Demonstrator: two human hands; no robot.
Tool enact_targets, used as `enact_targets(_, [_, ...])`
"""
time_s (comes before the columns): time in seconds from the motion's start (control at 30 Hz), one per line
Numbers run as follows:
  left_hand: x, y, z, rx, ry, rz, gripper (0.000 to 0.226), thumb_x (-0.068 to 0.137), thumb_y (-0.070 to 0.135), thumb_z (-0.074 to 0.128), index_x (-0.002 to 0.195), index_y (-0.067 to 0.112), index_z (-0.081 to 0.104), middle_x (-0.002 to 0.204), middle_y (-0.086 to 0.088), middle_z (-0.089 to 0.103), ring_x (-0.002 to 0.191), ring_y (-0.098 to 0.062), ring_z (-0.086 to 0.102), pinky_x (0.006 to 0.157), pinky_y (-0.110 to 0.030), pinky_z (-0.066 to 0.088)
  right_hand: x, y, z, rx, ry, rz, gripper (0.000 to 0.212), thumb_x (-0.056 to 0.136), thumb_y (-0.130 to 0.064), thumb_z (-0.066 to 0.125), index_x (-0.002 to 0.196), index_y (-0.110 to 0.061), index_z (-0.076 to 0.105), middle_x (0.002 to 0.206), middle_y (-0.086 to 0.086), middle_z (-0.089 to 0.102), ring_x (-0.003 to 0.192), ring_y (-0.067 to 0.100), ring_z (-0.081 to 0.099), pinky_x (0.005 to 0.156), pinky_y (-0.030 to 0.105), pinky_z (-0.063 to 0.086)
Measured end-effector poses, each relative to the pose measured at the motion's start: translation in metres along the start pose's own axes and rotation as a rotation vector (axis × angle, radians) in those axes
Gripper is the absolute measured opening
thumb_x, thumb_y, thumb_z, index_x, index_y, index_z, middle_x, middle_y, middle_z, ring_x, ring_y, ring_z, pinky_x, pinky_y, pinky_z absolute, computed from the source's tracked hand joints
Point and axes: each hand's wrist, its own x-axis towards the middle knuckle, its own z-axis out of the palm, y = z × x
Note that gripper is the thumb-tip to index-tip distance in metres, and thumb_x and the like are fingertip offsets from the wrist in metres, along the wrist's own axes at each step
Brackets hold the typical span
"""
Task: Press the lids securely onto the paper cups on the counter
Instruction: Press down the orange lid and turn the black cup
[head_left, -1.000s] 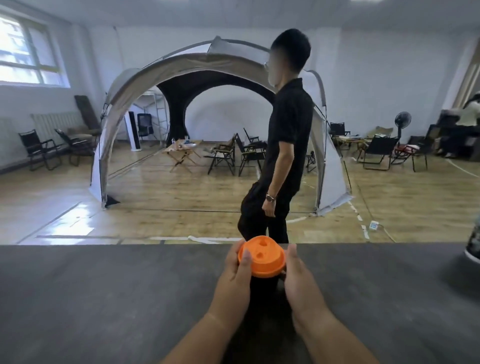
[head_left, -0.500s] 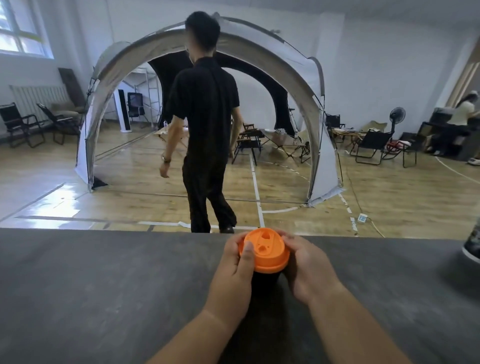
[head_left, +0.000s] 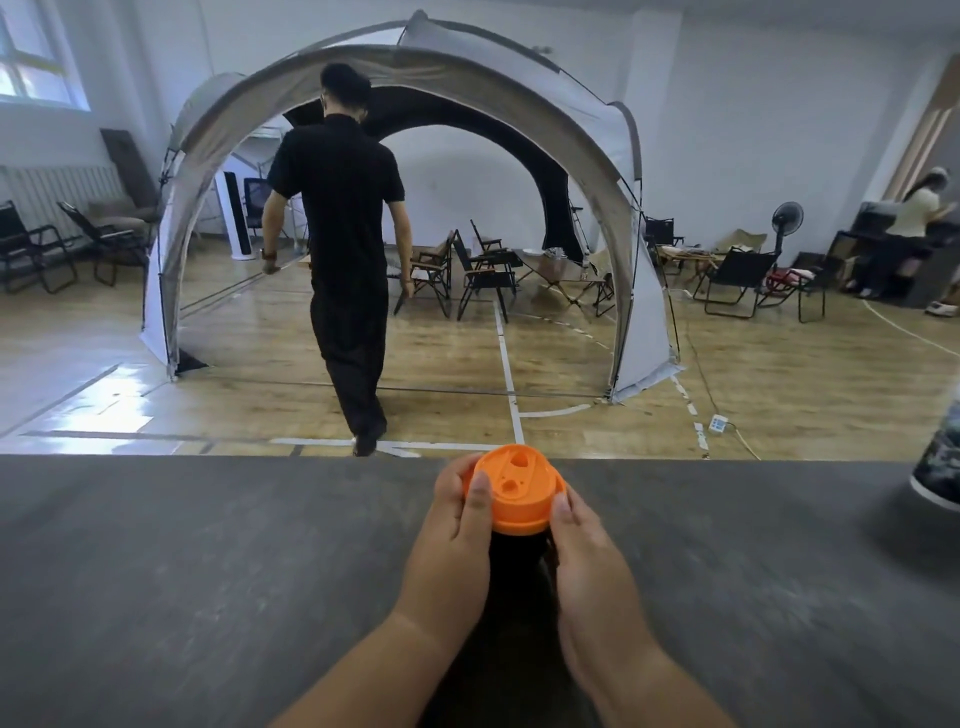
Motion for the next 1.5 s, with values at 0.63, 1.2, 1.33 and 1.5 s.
enact_targets(0.63, [-0.005,0.000,0.001,0.028,0.015,0.014,0.057,0.083,0.078,0.024,0.132,0.051,0.036,0.132,0.027,0.045,0.128,0.003,0.042,0.114,-0.031,0.034,0.012,-0.007,-0.011,0.027,-0.140,0.009,0.055,0.079,-0.055,0.062,0.126,-0.026,0.062,0.115,-0.005,0.073,0.112,0.013,0.067,0.107,0.044,0.046])
enact_targets(1.2, [0.009,-0.002,-0.018,0.046,0.112,-0.086,0.035,0.093,0.045,0.053,0.126,0.034,0.056,0.082,-0.010,0.068,0.079,-0.011,0.070,0.069,-0.022,0.057,0.019,-0.010,-0.024,-0.038,-0.113,0.117,0.032,0.097,-0.034,0.048,0.116,-0.016,0.067,0.098,0.009,0.077,0.101,0.026,0.070,0.098,0.044,0.049])
enact_targets(1.33, [0.014,0.002,-0.020,-0.070,0.054,-0.127,0.031,0.095,0.040,0.054,0.126,0.036,0.056,0.081,0.000,0.068,0.082,-0.010,0.069,0.084,-0.027,0.053,0.017,-0.013,-0.024,-0.077,-0.194,0.135,0.019,0.098,-0.029,0.047,0.097,-0.024,0.065,0.084,-0.001,0.078,0.093,0.021,0.071,0.083,0.035,0.050])
enact_targets(1.5, [0.011,0.005,-0.019,-0.178,-0.064,-0.171,0.028,0.102,0.030,0.042,0.120,0.042,0.060,0.109,0.005,0.070,0.104,-0.014,0.066,0.095,-0.029,0.050,0.015,-0.016,-0.021,-0.132,-0.239,0.087,0.021,0.101,-0.030,0.044,0.106,-0.027,0.064,0.090,-0.002,0.078,0.084,0.011,0.074,0.077,0.029,0.050])
